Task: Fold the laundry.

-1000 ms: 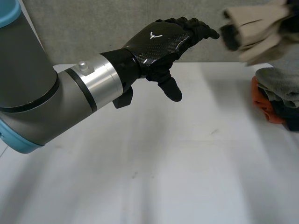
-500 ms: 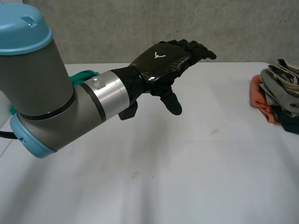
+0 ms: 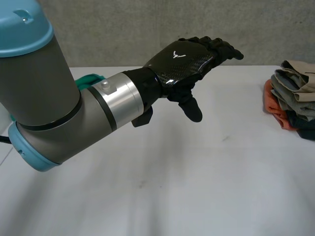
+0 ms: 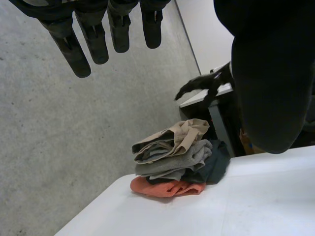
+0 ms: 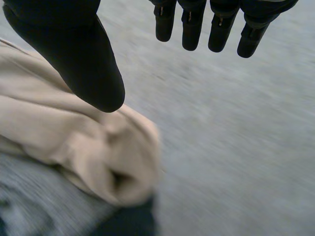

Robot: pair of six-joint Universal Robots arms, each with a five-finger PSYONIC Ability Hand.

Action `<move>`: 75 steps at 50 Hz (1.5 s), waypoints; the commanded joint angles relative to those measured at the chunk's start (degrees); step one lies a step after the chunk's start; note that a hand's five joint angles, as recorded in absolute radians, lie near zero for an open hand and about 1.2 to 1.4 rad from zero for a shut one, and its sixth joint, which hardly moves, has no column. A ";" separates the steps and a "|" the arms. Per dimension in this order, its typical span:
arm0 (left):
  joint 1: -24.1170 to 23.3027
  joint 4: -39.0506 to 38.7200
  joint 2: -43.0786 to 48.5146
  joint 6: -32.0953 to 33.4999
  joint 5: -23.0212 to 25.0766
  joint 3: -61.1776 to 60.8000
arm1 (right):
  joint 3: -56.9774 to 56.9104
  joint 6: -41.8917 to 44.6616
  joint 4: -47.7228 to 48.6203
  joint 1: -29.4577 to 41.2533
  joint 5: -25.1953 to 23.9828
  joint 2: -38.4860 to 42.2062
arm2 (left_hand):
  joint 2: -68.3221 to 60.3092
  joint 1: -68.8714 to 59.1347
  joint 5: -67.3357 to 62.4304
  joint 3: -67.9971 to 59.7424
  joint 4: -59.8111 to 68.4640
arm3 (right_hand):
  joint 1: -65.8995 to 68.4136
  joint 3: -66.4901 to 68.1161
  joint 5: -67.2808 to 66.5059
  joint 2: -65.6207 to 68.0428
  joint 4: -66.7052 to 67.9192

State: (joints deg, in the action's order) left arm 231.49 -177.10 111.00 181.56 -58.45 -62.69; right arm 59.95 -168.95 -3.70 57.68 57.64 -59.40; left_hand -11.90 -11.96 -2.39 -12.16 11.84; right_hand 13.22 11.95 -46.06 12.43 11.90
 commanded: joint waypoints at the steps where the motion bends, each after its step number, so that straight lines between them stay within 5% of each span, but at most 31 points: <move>1: -0.08 -0.09 -0.61 -0.06 0.00 0.55 | -6.33 18.64 -6.50 -4.86 14.22 -2.91 | 0.84 0.91 1.33 1.10 -0.78 | -3.22 -1.95 46.06 -2.43 -1.90; 5: 0.27 -0.61 -2.10 -0.85 -1.75 4.49 | -11.51 20.52 -0.55 -1.81 24.08 -3.17 | 0.84 0.91 1.33 1.10 -0.78 | -3.22 -1.95 46.06 -2.43 -1.90; 9: 1.33 -0.97 -3.33 -5.32 -7.79 10.37 | -11.00 15.07 7.37 5.76 23.83 -6.94 | 1.01 1.07 1.50 1.27 -0.95 | -3.22 -1.95 46.06 -2.43 -1.90; 14: 5.62 -1.06 -3.78 -6.75 -15.11 16.01 | -3.63 9.00 15.11 14.99 20.77 -15.47 | 0.67 0.74 1.16 0.93 -0.61 | -3.22 -1.95 46.06 -2.43 -1.90; 19: 19.94 0.08 -4.74 -5.43 -18.89 16.46 | 7.00 8.02 21.71 27.20 12.42 -18.91 | -0.33 -0.27 0.16 -0.07 0.39 | -3.22 -1.95 46.06 -2.43 -1.90; 25: 33.12 5.26 0.85 7.27 -19.07 13.83 | 19.75 9.16 22.24 42.50 9.59 -18.12 | 0.17 0.23 0.65 0.43 -0.11 | -3.22 -1.95 46.06 -2.43 -1.90; 31: 38.94 5.01 13.87 22.68 -18.90 13.03 | 27.93 14.52 21.98 48.22 11.70 -12.42 | 0.67 0.74 1.16 0.93 -0.61 | -3.22 -1.95 46.06 -2.43 -1.90; 36: 40.96 -2.96 28.44 28.41 -18.02 17.59 | 32.32 19.88 21.98 50.68 15.47 -7.41 | 0.84 0.91 1.33 1.10 -0.78 | -3.22 -1.95 46.06 -2.43 -1.90; 44: 43.17 -13.52 43.30 28.32 -12.58 26.89 | 37.60 21.56 22.50 50.69 16.80 -5.81 | 0.34 0.40 0.82 0.60 -0.28 | -3.22 -1.95 46.06 -2.43 -1.90; 51: 42.99 -13.71 53.52 28.41 -11.60 38.24 | 38.92 21.56 22.68 50.60 16.54 -5.46 | -1.17 -1.11 -0.68 -0.91 1.23 | -3.22 -1.95 46.06 -2.43 -1.90; 56: 42.99 -13.80 58.70 29.19 -11.95 44.31 | 38.92 21.56 22.68 49.99 16.62 -5.37 | -13.42 -13.36 -12.93 -13.16 13.48 | -3.22 -1.95 46.06 -2.43 -1.90; 59: 42.64 -14.32 59.59 29.38 -11.69 45.90 | 38.84 21.56 22.77 49.81 16.62 -5.20 | -26.69 -26.62 -26.20 -26.43 26.75 | -3.22 -1.95 46.06 -2.43 -1.90; 60: 42.64 -14.59 60.03 29.38 -11.78 47.03 | 38.66 21.56 22.77 49.72 16.62 -4.94 | -47.89 -47.83 -47.41 -47.63 47.95 | -3.22 -1.95 46.06 -2.43 -1.90; 62: 42.64 -15.20 60.38 29.38 -11.95 48.01 | 38.49 21.65 22.77 49.63 16.89 -4.41 | -68.02 -67.95 -67.53 -67.75 68.08 | -3.22 -1.95 46.06 -2.43 -1.90; 68: 40.10 -17.49 58.81 29.20 -15.99 47.93 | 38.31 21.65 22.68 49.55 17.06 -4.32 | -68.10 -68.04 -67.61 -67.84 68.16 | -3.22 -1.95 46.06 -2.43 -1.90; 75: 35.00 -15.91 36.95 22.10 -18.63 31.52 | 38.22 21.56 22.59 49.46 17.15 -4.76 | -68.10 -68.04 -67.61 -67.84 68.16 | -3.22 -1.95 46.06 -2.43 -1.90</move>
State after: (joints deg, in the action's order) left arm 270.48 -193.87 164.82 209.45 -75.05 -17.70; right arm 98.20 -147.32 18.98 107.22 74.69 -63.74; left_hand -68.43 -65.12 -54.64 -68.03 68.52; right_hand 13.22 11.94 -46.06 12.42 11.90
